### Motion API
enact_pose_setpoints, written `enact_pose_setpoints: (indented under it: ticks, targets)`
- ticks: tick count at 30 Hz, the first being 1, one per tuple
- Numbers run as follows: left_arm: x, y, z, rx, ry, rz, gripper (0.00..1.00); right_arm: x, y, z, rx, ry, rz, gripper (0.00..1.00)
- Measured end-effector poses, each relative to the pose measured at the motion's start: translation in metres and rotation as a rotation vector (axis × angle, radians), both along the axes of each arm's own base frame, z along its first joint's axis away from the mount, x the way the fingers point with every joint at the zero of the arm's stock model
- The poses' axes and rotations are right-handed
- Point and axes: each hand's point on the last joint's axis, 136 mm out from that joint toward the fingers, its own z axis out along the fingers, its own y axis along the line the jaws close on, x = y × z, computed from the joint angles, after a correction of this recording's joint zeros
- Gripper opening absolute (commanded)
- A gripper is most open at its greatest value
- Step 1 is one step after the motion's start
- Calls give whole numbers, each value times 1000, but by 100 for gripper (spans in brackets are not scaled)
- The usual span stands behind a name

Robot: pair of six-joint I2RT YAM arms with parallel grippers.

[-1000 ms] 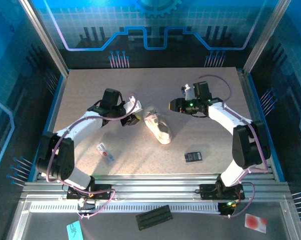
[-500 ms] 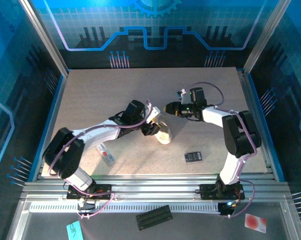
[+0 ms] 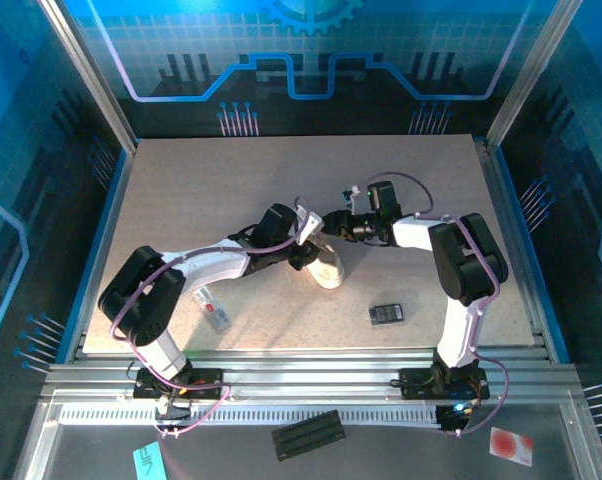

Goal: Tie the shoes

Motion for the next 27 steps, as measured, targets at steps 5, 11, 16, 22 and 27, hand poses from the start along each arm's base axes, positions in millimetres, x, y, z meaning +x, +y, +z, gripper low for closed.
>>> enact_pose_setpoints:
  ticks: [5,11,16,22,27]
  targets:
    - [1,4,0,8,1,9,0,-1,2,2,11,11,-1,24]
    - [9,22,10,5,-4,44,0,-4,1,12,-1,-8,6,4]
    - [15,39,16,-12,8,51,0,4,0,43,-37,-91,21,3]
    - [13,48,17,-51,49,27,0,9,-2,61,-81,-149,38,3]
    - [3,47,14,-70,100,-13,3,4,-3,54,-110,-128,53,3]
